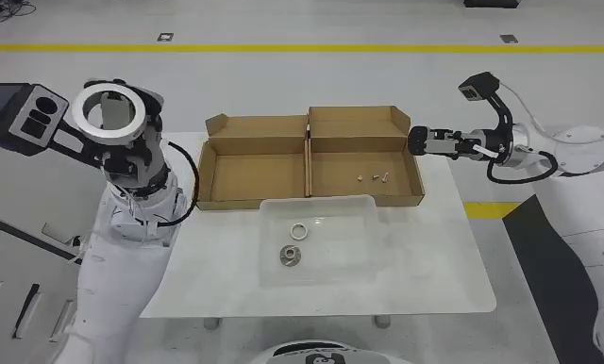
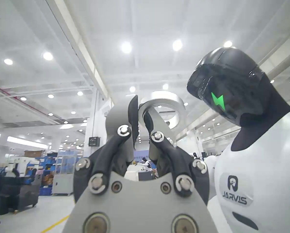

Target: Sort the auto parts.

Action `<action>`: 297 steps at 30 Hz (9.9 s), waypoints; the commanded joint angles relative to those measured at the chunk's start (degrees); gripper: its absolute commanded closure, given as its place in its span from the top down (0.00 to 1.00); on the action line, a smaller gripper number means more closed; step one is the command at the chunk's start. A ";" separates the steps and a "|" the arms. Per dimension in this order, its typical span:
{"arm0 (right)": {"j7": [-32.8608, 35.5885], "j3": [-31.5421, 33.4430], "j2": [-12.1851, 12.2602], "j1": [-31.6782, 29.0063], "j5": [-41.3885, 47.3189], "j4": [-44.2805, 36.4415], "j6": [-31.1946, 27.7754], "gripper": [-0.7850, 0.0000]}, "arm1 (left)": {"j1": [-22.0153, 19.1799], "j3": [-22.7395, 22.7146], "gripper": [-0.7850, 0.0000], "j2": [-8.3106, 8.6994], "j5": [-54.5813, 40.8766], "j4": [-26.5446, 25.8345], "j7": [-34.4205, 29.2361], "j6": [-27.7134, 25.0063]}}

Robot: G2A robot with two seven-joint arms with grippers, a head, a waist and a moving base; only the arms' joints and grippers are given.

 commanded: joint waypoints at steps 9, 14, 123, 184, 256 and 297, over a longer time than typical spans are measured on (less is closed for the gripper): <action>0.00 0.00 0.00 0.00 0.00 0.00 0.00 1.00 | 0.87 -2.38 0.00 -0.03 14.43 -1.26 -9.06 4.11; 0.00 0.00 0.00 0.00 0.00 0.00 0.00 1.00 | 1.33 -2.58 0.00 -0.20 20.15 -2.62 -9.93 5.26; 0.00 0.00 0.00 0.00 0.00 0.00 0.00 1.00 | -25.00 18.35 0.00 1.56 15.92 25.08 -67.47 6.24; 0.00 0.00 0.00 0.00 0.00 0.00 0.00 1.00 | -49.38 61.87 0.00 -25.53 54.00 85.43 -64.66 28.70; 0.00 0.00 0.00 0.00 0.00 0.00 0.00 1.00 | -48.11 44.44 1.00 -12.86 37.67 53.80 -75.32 14.09; 0.00 0.00 0.00 0.00 0.00 0.00 0.00 1.00 | -48.36 67.83 0.46 5.02 20.11 12.47 -90.03 28.95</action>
